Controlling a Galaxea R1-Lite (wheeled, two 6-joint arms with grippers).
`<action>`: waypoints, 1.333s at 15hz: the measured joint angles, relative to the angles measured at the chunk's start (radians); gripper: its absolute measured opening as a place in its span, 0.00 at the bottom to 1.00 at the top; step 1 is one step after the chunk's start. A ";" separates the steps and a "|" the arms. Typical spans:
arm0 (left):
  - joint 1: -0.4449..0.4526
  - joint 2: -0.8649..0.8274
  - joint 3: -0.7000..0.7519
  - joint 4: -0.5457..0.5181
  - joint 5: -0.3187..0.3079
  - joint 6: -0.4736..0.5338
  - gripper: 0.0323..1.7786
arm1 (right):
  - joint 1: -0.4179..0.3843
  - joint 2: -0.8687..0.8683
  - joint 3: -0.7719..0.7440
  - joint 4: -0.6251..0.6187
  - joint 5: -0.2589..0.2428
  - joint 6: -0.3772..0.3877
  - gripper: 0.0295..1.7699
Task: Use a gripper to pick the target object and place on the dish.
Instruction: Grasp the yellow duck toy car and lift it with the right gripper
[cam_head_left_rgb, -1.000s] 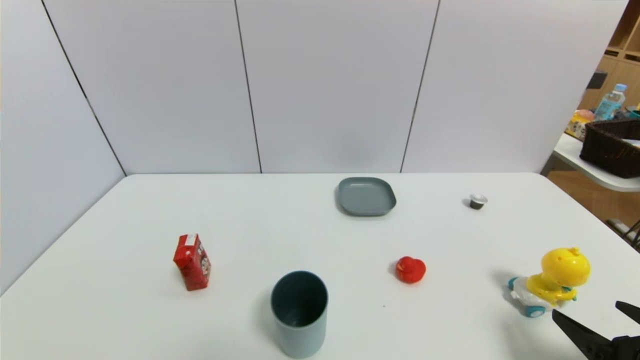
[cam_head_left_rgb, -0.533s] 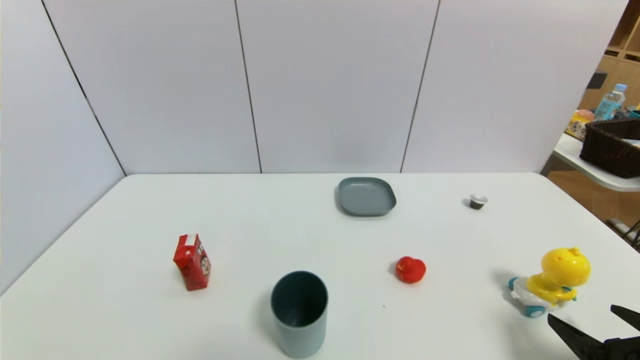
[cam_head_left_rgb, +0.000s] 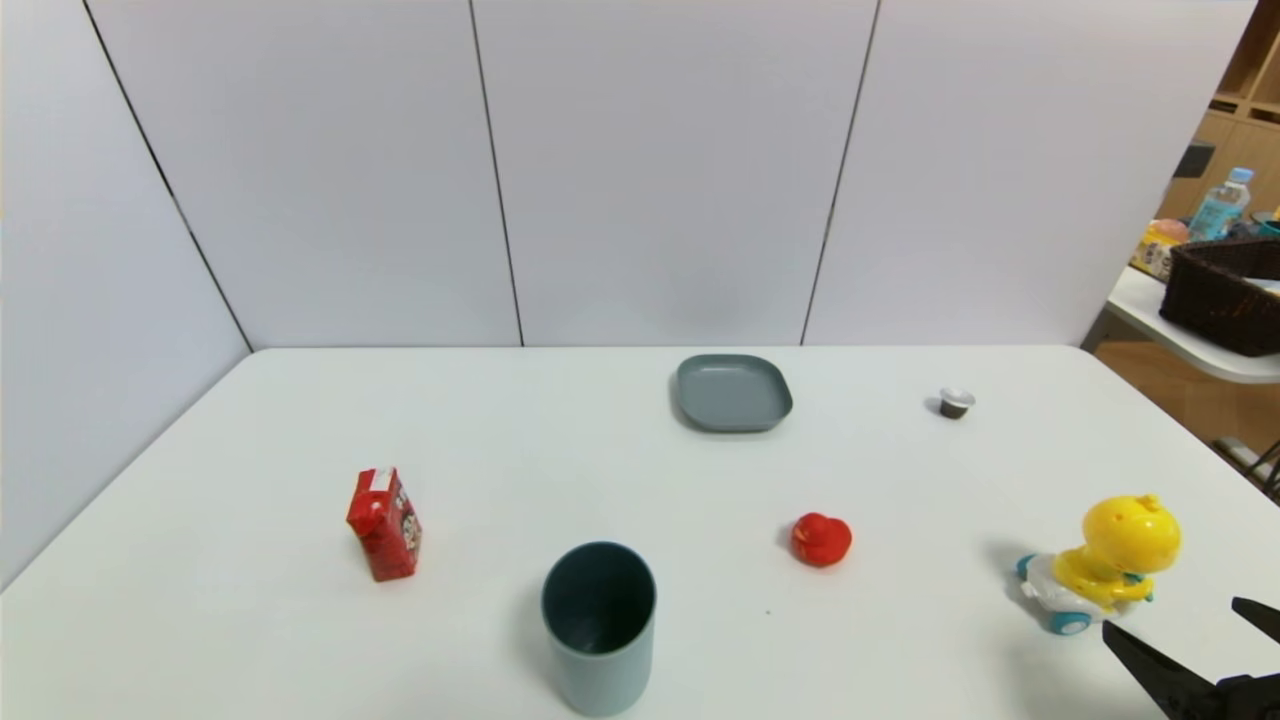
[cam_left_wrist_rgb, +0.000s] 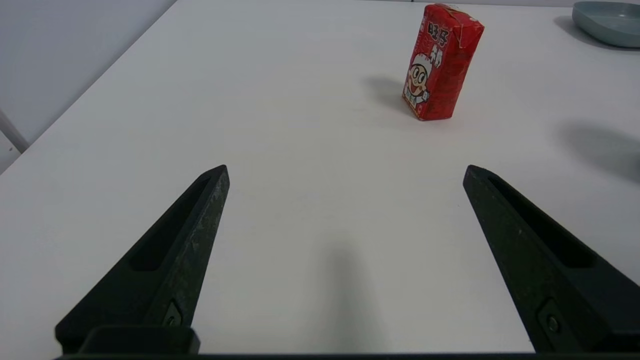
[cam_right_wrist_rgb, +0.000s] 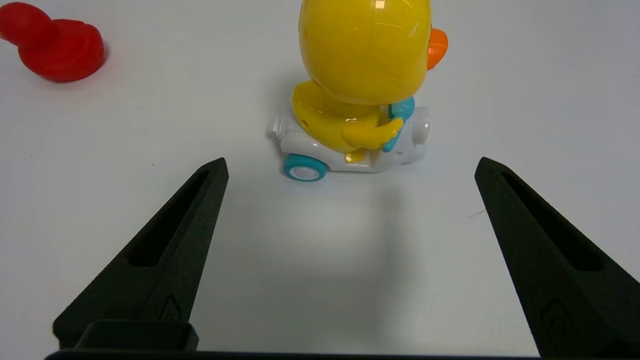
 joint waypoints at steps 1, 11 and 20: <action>0.000 0.000 0.000 0.000 0.000 0.000 0.95 | 0.001 0.007 0.003 -0.010 -0.001 -0.008 0.97; 0.000 0.000 0.000 0.000 0.000 0.000 0.95 | 0.001 0.200 0.004 -0.211 0.008 -0.011 0.97; 0.000 0.000 0.000 0.000 0.000 0.000 0.95 | -0.006 0.323 -0.034 -0.256 0.005 -0.004 0.97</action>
